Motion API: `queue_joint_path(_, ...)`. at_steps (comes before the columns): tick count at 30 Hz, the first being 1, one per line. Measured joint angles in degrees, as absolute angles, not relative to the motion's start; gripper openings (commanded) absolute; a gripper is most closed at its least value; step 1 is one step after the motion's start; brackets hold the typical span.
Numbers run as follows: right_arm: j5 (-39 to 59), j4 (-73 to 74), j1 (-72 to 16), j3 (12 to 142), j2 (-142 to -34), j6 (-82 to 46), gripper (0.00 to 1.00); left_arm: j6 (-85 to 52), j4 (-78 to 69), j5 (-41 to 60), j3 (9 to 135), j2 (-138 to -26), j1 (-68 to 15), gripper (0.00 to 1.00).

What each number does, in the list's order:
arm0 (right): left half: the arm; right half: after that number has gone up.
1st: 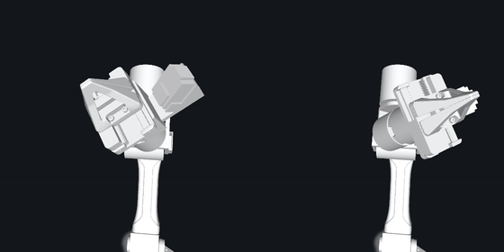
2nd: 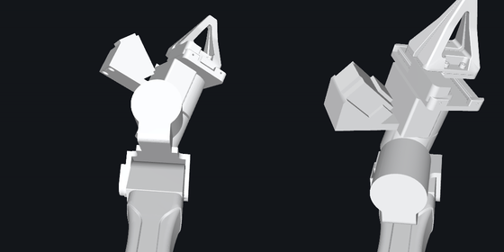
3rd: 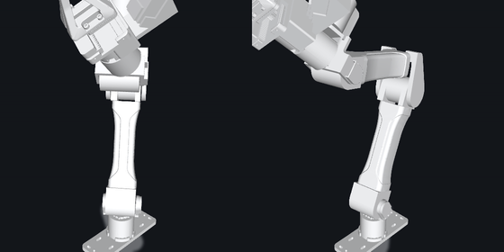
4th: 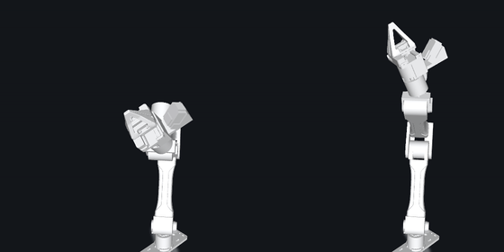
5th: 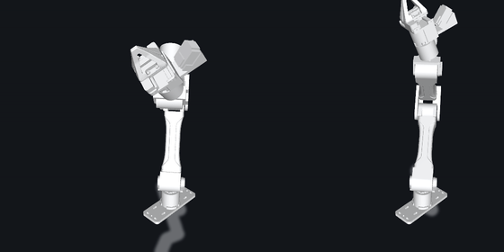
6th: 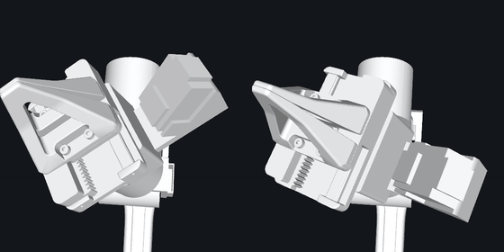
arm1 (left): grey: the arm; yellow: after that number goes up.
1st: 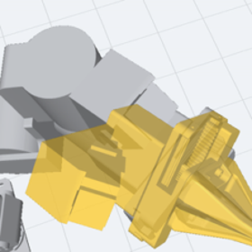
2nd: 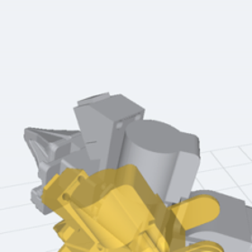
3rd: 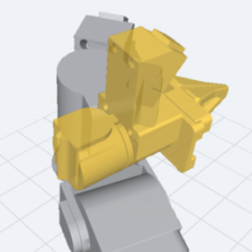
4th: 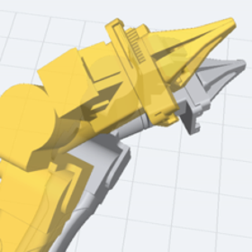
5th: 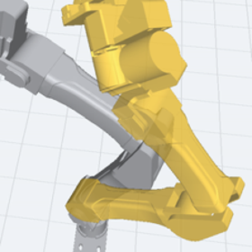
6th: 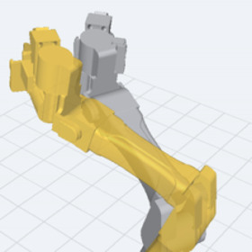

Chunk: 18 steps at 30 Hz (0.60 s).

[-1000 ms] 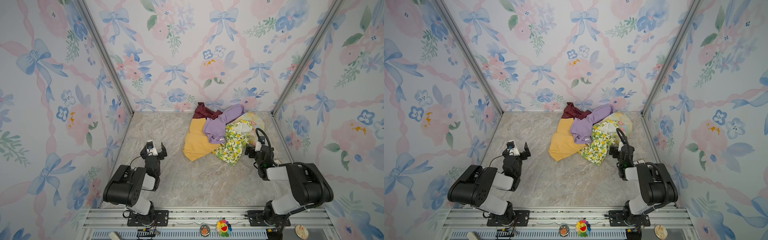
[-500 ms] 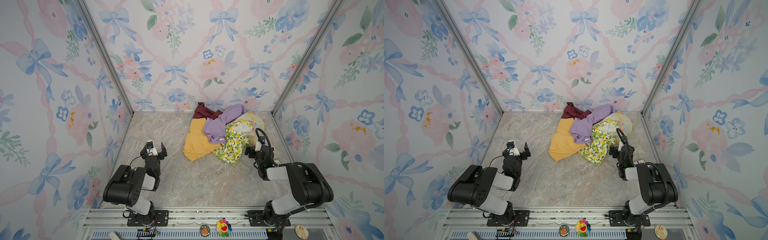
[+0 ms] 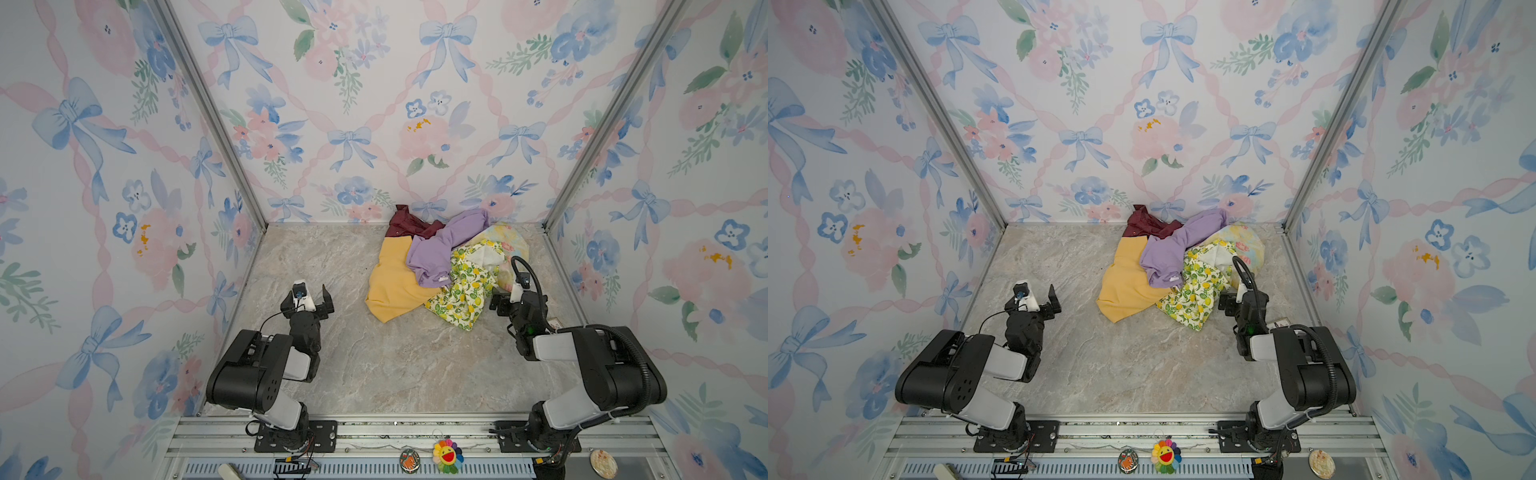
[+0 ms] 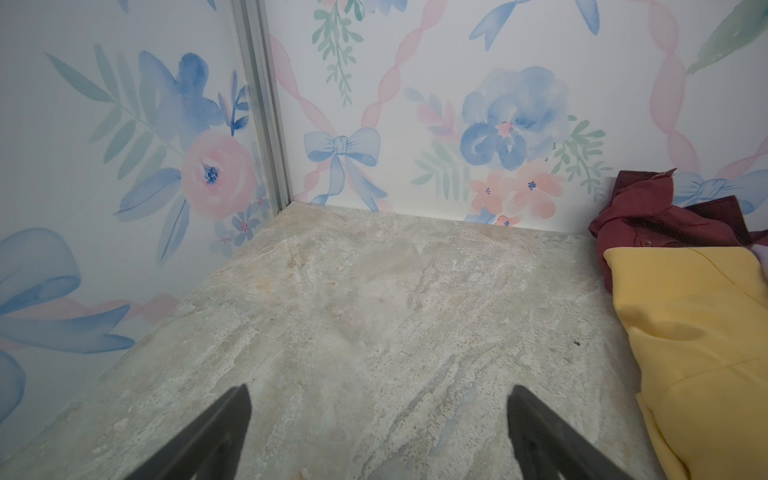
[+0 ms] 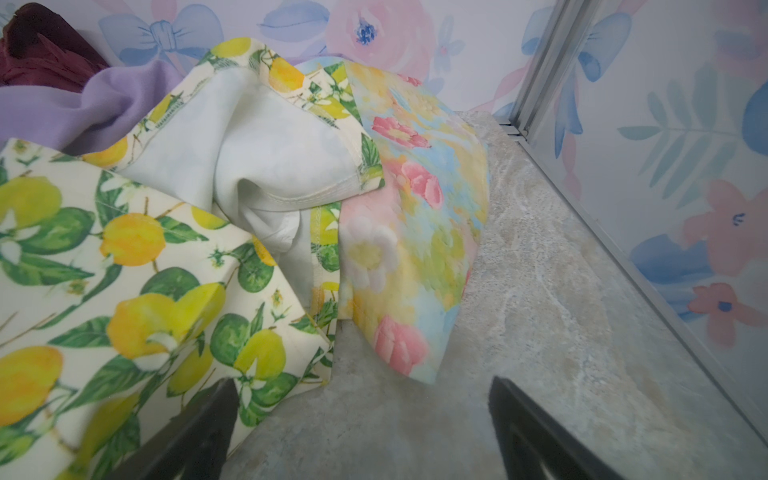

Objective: Pick out a specific cloth from the pile

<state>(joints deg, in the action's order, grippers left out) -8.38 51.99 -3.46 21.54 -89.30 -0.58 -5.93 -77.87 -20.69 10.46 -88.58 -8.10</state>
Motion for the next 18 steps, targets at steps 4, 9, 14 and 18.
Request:
queue_joint_path(4,-8.36,51.99,-3.46,21.54,-89.30,-0.58,0.97,-5.93,-77.87,-20.75,10.46,-88.58,-8.10,0.98)
queue_joint_path(9,-8.36,51.99,-3.46,21.54,-89.30,-0.58,0.97,-5.93,-77.87,-20.75,10.46,-88.58,-8.10,0.98)
queue_joint_path(14,-9.50,51.99,-3.60,21.54,-89.25,-0.58,0.97,-5.72,-77.87,-21.19,10.46,-88.58,-8.43,0.98)
queue_joint_path(18,-11.77,53.30,-4.67,20.93,-88.84,-0.19,0.97,-4.43,-77.89,-21.19,10.44,-88.55,-9.67,0.98)
